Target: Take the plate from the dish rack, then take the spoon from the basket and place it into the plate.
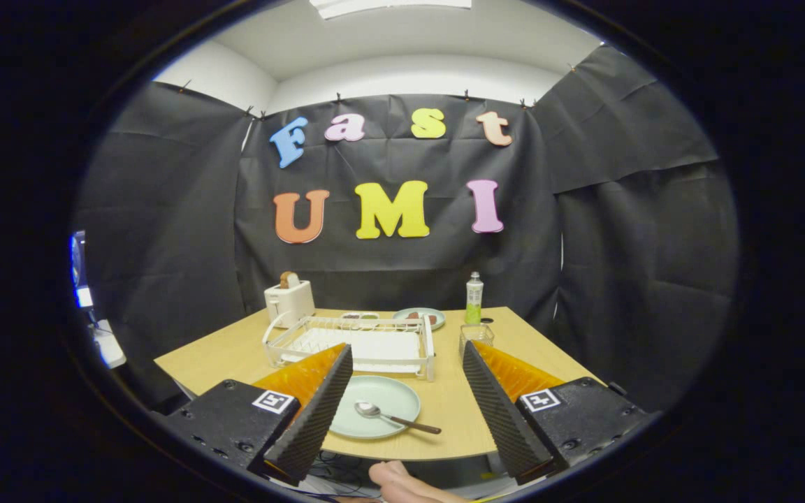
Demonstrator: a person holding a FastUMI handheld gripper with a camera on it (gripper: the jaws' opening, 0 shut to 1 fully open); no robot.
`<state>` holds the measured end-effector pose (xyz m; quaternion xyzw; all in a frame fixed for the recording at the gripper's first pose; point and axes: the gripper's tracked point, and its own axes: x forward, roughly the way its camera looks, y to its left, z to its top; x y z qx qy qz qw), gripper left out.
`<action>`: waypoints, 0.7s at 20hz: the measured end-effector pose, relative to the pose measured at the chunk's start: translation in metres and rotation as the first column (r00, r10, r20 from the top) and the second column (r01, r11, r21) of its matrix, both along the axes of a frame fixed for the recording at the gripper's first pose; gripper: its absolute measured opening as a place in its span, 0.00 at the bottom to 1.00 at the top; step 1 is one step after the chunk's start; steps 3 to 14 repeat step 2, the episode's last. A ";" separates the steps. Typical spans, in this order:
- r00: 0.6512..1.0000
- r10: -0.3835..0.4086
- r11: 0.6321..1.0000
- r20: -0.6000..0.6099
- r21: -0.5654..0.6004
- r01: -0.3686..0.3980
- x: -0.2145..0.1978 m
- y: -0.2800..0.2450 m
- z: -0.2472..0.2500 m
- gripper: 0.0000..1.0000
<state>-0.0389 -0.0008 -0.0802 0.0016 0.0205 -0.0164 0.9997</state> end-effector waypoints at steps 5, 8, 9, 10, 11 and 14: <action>1.000 -0.001 1.000 -0.007 0.000 0.001 0.001 -0.001 -0.003 1.00; 1.000 -0.001 1.000 -0.007 0.000 0.001 0.001 -0.001 -0.003 1.00; 1.000 -0.001 1.000 -0.007 0.000 0.001 0.001 -0.001 -0.003 1.00; 1.000 -0.001 1.000 -0.007 0.000 0.001 0.001 -0.001 -0.003 1.00; 1.000 -0.001 1.000 -0.007 0.000 0.001 0.001 -0.001 -0.003 1.00; 1.000 -0.001 1.000 -0.007 0.000 0.001 0.001 -0.001 -0.003 1.00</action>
